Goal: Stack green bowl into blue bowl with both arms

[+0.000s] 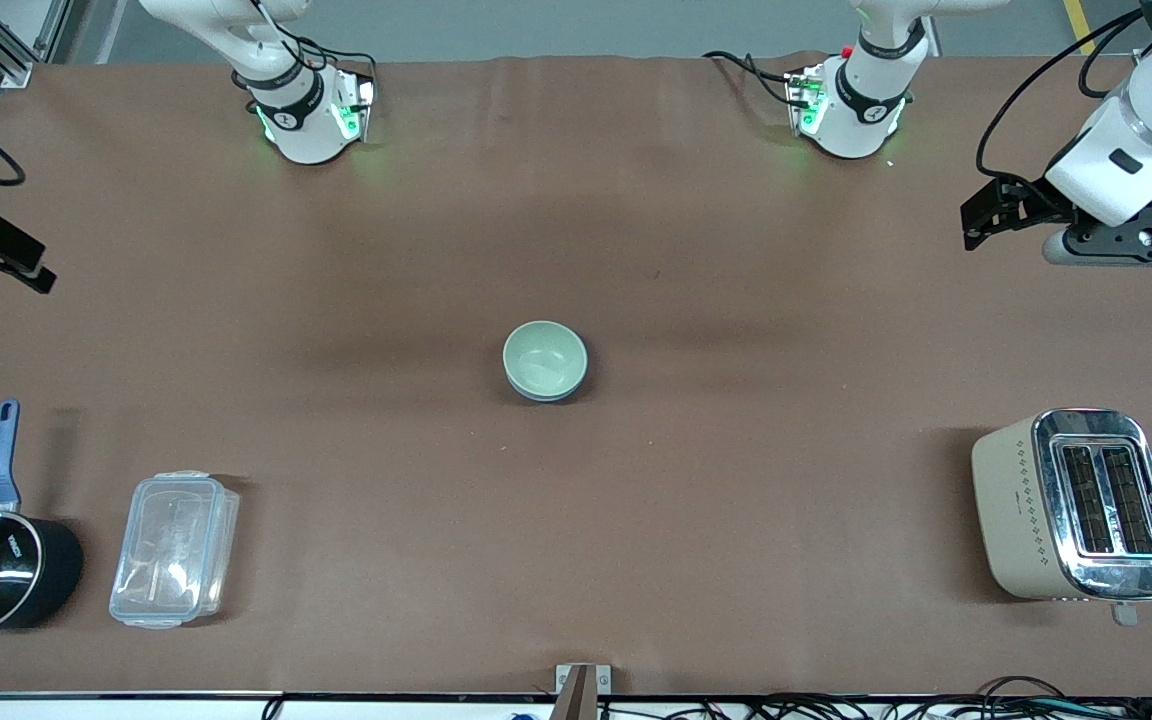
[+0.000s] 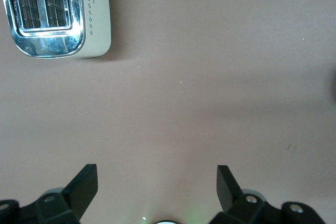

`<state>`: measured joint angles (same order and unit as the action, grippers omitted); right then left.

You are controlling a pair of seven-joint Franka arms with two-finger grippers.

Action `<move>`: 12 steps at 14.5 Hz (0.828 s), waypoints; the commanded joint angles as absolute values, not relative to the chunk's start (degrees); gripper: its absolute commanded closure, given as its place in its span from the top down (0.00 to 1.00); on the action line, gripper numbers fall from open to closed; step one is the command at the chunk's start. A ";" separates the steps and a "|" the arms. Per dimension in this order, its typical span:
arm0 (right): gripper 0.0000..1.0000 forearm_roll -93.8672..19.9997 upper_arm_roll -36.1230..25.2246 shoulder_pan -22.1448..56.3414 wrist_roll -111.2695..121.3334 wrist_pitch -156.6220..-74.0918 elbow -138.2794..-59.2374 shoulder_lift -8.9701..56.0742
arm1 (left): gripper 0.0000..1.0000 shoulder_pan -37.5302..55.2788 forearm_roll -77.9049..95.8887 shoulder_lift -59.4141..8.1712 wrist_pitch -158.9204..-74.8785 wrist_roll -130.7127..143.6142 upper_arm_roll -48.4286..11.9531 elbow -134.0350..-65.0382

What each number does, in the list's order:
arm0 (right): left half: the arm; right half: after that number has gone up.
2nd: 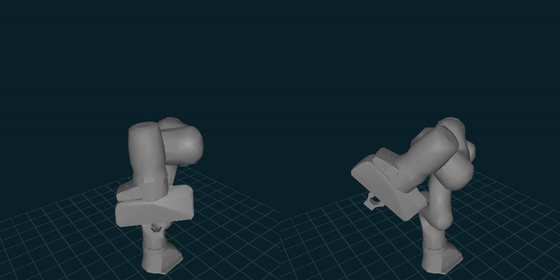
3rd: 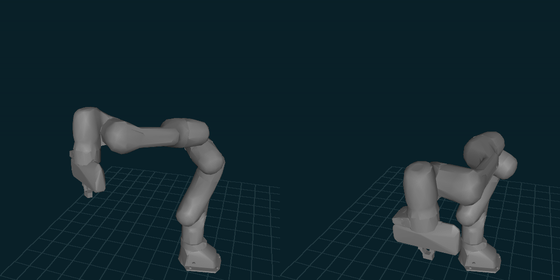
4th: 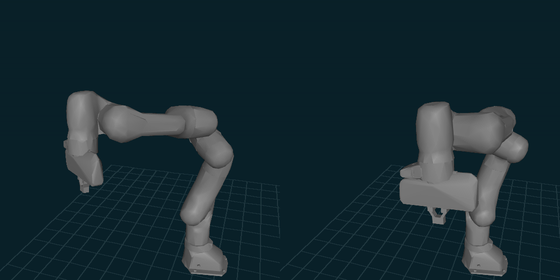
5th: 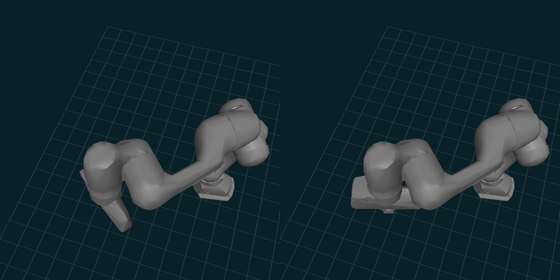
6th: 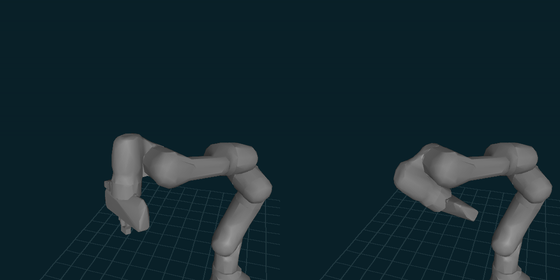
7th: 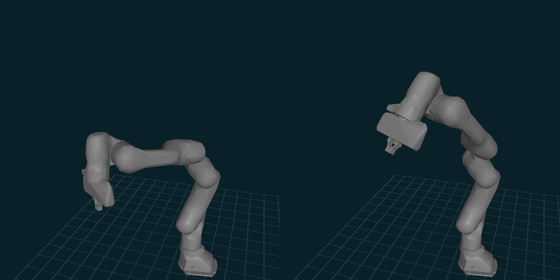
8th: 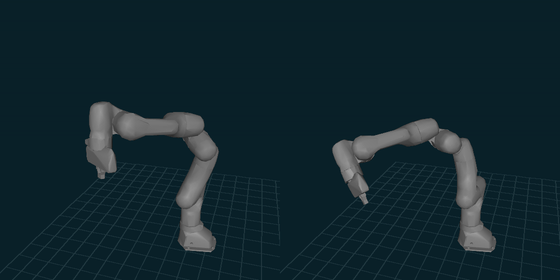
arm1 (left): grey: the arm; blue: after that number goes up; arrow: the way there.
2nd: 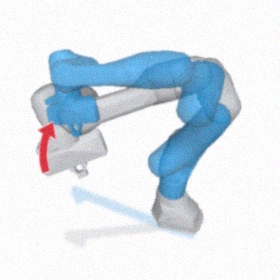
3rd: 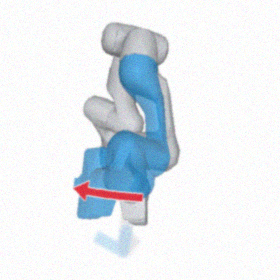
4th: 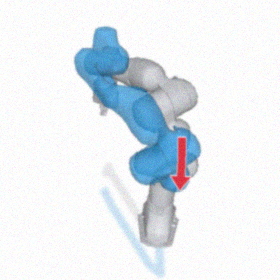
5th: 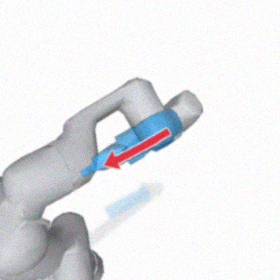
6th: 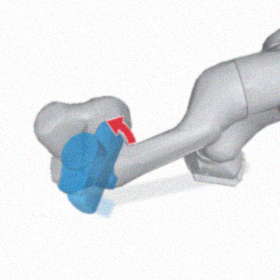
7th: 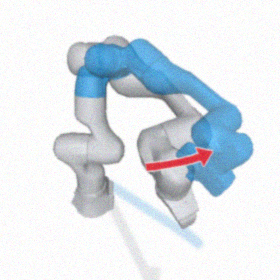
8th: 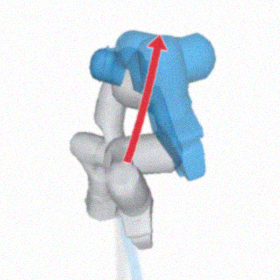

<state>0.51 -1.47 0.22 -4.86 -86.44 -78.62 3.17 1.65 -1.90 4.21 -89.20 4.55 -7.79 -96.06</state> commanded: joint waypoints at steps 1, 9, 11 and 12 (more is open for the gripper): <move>1.00 1.58 -0.44 -0.35 -4.39 -83.85 -75.94 3.69 | 1.00 1.93 -1.49 4.92 -89.39 3.95 -7.73 -95.72; 1.00 1.58 -0.44 -0.62 -3.34 -83.58 -79.45 2.99 | 1.00 1.84 -1.67 3.60 -87.98 3.87 -7.73 -93.34; 1.00 1.58 -0.44 -0.79 -3.43 -83.76 -79.63 3.08 | 1.00 1.58 -1.41 3.60 -87.98 3.69 -7.73 -93.34; 1.00 1.58 -0.44 -1.23 -3.51 -83.93 -79.63 3.25 | 1.00 1.58 -0.97 3.52 -87.98 3.60 -7.73 -93.34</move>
<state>0.57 -1.21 0.11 -3.98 -83.67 -78.48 3.93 1.89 -1.90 4.09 -89.03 4.55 -7.74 -94.73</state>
